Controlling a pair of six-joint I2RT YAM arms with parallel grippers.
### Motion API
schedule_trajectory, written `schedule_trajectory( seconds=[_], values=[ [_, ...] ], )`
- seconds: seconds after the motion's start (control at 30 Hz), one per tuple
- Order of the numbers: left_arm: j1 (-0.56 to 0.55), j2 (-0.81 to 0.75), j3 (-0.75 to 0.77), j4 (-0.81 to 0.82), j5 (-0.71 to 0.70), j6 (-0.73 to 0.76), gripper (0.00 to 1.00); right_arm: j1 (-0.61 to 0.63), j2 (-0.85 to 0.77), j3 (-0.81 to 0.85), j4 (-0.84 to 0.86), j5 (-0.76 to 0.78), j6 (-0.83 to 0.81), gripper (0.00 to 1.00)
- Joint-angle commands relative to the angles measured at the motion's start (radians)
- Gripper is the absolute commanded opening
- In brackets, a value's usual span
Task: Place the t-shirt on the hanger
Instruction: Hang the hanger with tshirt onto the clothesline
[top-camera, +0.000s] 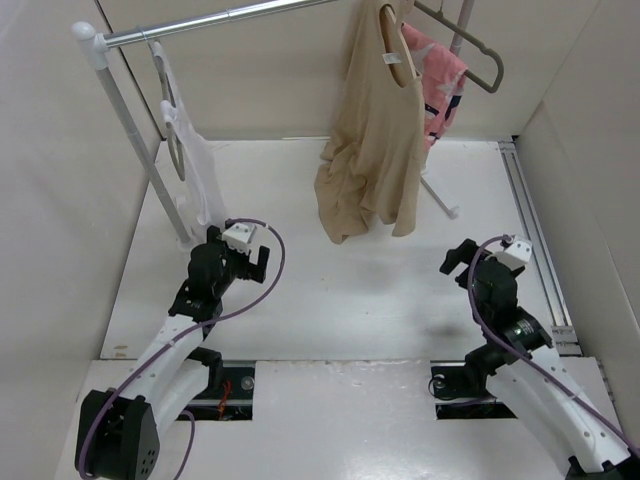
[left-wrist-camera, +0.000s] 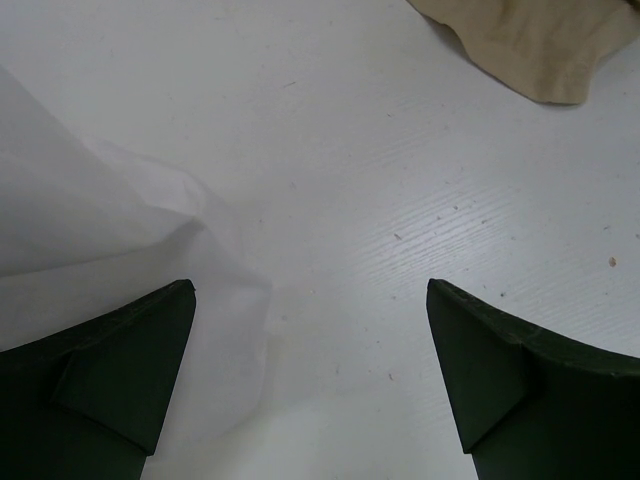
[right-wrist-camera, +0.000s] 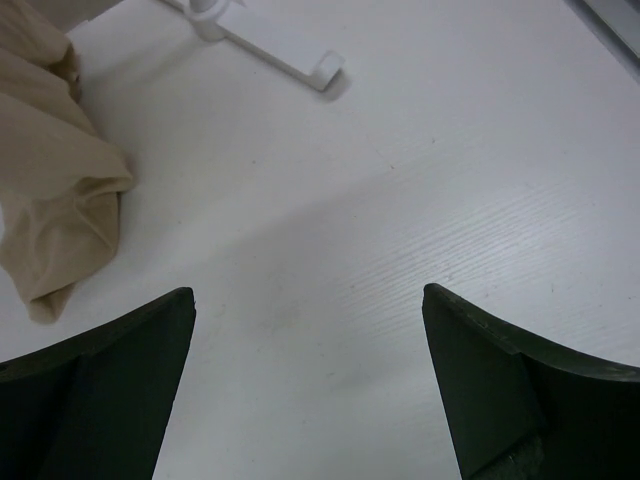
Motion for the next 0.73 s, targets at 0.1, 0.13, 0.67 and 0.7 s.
schedule_trajectory(
  seconds=[0.1,0.13,0.67,0.7],
  values=[
    [-0.006,-0.021,-0.01,0.057,-0.033,-0.026,1.0,-0.005,0.052,0.083,-0.064,0.049,0.061,1.0],
    [-0.006,-0.021,-0.01,0.057,-0.033,-0.026,1.0,-0.005,0.061,0.092,-0.064,0.039,0.061,1.0],
    [0.003,-0.048,-0.029,0.067,-0.015,-0.026,1.0,-0.005,0.052,0.15,-0.174,0.042,0.14,1.0],
    [0.003,-0.048,-0.029,0.067,-0.015,-0.026,1.0,-0.005,0.052,0.15,-0.174,0.042,0.14,1.0]
  ],
)
